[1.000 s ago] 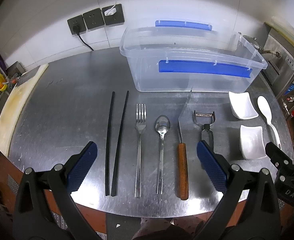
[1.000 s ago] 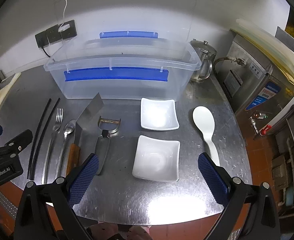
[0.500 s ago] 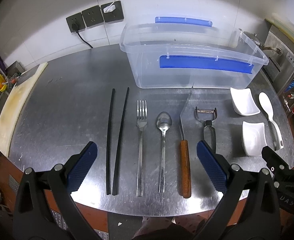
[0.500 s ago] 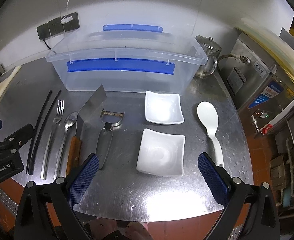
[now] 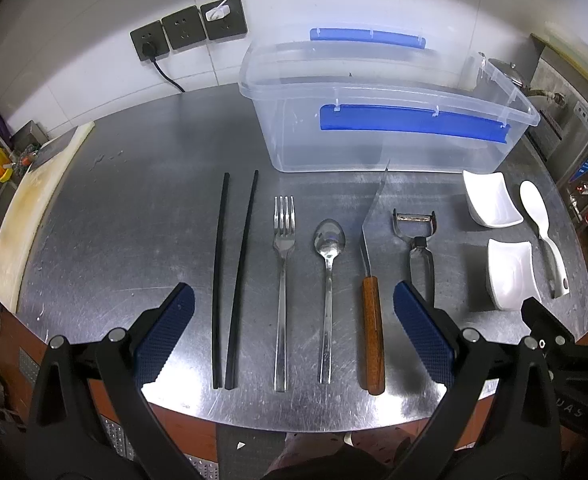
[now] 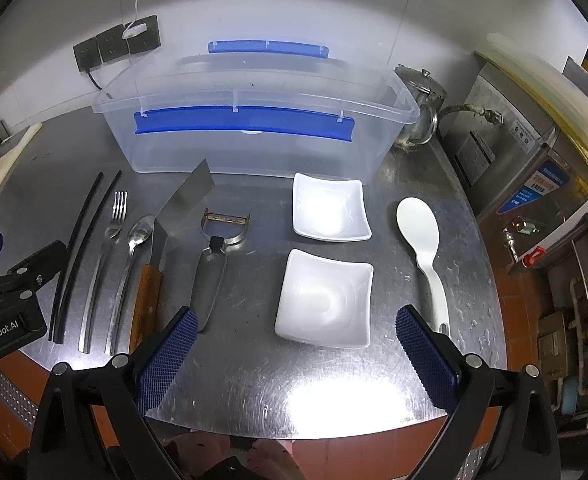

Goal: Organize utensils

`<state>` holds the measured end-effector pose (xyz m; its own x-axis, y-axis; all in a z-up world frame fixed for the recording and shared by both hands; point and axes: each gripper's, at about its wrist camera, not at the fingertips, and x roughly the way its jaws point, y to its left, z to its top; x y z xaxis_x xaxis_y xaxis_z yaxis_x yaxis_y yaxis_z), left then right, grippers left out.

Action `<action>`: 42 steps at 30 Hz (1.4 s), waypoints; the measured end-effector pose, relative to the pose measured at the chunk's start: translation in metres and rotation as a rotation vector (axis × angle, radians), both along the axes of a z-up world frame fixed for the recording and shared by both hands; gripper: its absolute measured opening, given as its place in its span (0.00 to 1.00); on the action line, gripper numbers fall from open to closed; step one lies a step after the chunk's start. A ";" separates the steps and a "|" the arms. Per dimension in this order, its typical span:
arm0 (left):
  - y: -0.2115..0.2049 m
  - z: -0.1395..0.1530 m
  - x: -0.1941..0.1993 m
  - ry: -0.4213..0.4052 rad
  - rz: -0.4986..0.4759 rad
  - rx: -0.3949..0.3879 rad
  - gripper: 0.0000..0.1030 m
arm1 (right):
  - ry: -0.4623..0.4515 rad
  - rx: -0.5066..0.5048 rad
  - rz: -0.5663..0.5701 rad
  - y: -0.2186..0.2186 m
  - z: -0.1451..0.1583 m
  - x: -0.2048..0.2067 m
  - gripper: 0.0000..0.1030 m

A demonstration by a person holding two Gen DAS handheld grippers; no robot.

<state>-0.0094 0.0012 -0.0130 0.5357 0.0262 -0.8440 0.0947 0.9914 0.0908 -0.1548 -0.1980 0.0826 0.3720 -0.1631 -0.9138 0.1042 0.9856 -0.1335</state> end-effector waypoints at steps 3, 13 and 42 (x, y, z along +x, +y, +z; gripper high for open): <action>0.000 0.000 0.000 0.000 -0.001 0.001 0.93 | 0.002 0.001 -0.003 0.000 -0.001 0.000 0.96; -0.003 -0.001 0.000 0.004 -0.012 0.001 0.93 | 0.016 0.000 -0.001 -0.001 -0.003 -0.003 0.96; -0.002 -0.003 -0.002 0.010 0.001 -0.007 0.93 | 0.036 -0.007 0.026 0.002 -0.003 -0.004 0.96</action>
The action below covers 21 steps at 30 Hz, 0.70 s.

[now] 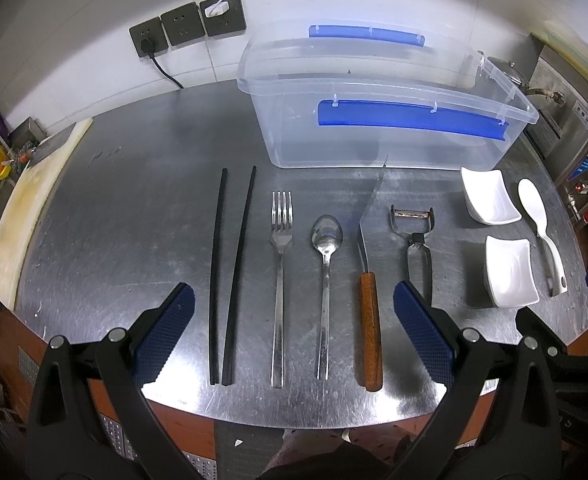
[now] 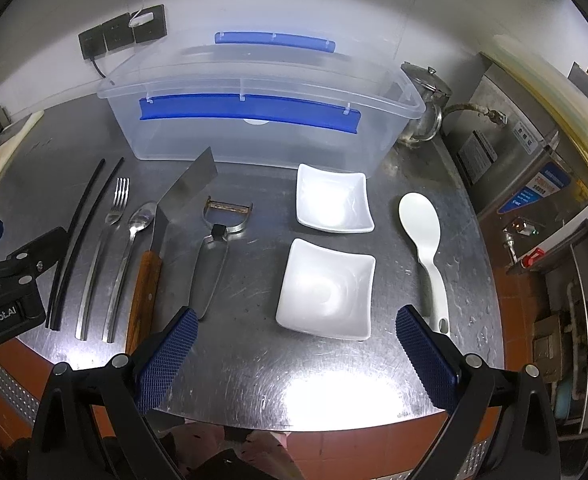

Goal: Organize utensils

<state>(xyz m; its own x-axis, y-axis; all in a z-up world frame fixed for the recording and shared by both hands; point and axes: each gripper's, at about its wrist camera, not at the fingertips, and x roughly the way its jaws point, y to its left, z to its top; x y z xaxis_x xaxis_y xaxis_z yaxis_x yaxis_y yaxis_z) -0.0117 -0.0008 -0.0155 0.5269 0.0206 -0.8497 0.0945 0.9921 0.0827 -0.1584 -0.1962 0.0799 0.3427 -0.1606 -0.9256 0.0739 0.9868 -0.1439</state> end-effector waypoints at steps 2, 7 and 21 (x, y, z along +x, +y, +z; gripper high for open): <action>0.000 0.000 0.000 0.003 -0.002 0.001 0.93 | 0.001 -0.001 0.000 0.000 0.000 0.000 0.96; -0.001 0.000 0.002 0.005 -0.009 0.002 0.93 | 0.002 0.000 -0.004 -0.001 0.000 0.000 0.96; -0.004 -0.002 0.004 0.012 -0.014 0.002 0.93 | 0.011 0.001 -0.017 -0.004 -0.002 0.001 0.96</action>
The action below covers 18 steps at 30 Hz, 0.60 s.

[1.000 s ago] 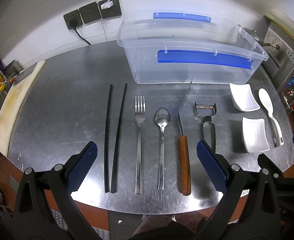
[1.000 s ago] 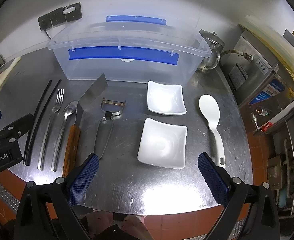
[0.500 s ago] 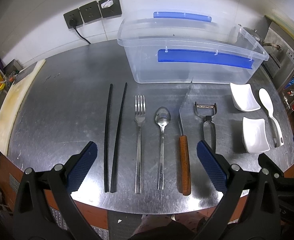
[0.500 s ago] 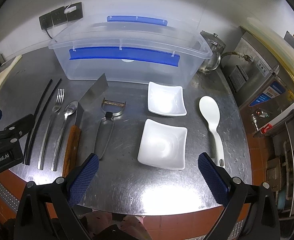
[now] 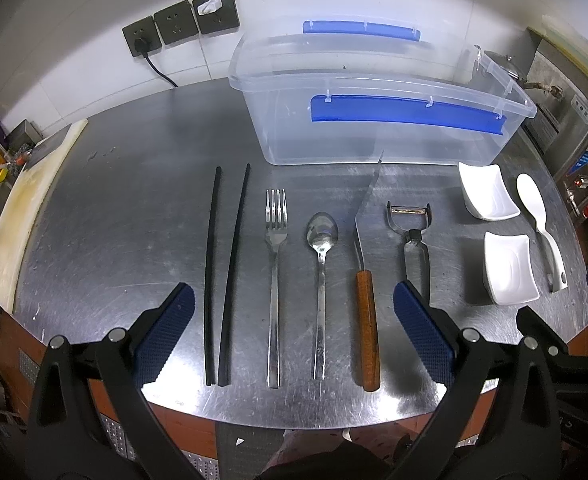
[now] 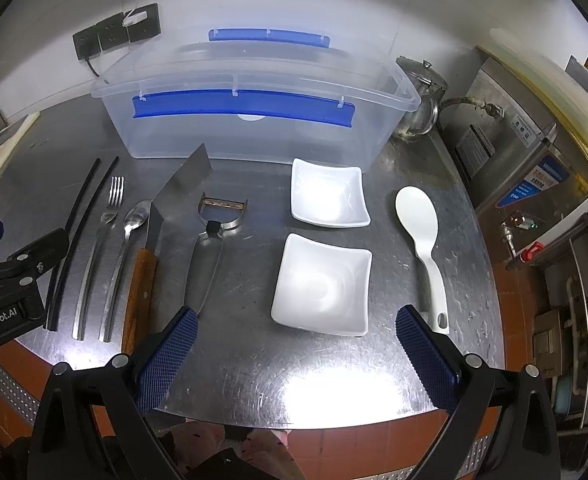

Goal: Organize utensils

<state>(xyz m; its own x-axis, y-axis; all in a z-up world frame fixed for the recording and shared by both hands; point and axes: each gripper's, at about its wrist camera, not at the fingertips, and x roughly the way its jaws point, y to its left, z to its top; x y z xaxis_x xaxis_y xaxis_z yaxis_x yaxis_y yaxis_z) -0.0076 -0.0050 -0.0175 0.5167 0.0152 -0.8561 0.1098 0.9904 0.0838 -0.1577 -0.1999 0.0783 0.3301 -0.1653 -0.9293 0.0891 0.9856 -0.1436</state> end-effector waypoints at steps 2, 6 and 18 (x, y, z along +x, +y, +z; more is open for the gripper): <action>0.000 0.000 0.000 -0.001 0.000 0.000 0.93 | 0.000 0.000 0.000 0.000 0.000 0.000 0.96; 0.000 0.000 0.000 0.001 0.000 -0.016 0.93 | -0.005 0.032 0.007 -0.001 0.001 0.000 0.96; -0.039 0.019 0.010 -0.088 -0.183 -0.195 0.93 | -0.100 0.019 -0.186 -0.111 0.023 -0.014 0.95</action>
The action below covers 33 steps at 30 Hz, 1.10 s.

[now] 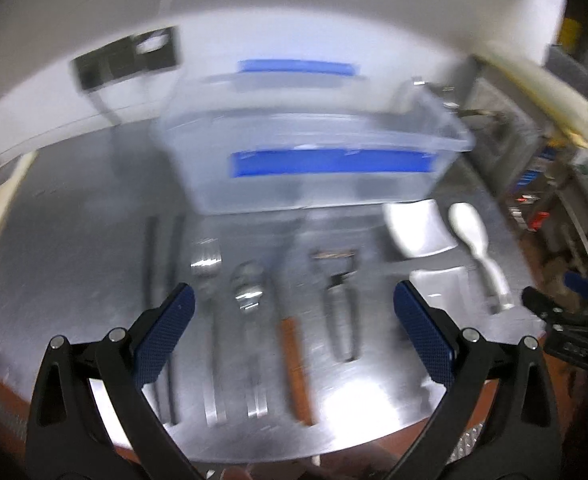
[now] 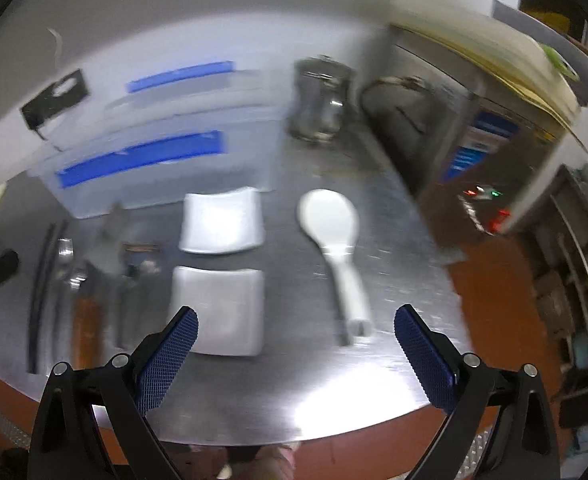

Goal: Organize utensils

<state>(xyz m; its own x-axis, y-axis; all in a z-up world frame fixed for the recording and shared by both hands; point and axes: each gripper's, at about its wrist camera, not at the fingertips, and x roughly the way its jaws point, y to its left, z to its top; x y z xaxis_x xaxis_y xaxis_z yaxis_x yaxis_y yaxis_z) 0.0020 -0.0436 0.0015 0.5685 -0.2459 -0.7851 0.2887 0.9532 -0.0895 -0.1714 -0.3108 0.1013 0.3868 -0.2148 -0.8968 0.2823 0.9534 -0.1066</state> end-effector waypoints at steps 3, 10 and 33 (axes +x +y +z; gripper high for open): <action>-0.040 -0.008 0.009 0.052 -0.083 -0.041 0.81 | 0.025 0.016 0.000 -0.028 -0.012 -0.004 0.95; -0.156 -0.041 0.037 0.241 -0.203 -0.174 0.67 | 0.184 0.188 0.086 -0.087 -0.071 0.022 0.53; -0.285 -0.111 0.085 0.711 -0.296 -0.313 0.51 | 0.292 0.672 0.044 -0.143 -0.095 0.039 0.24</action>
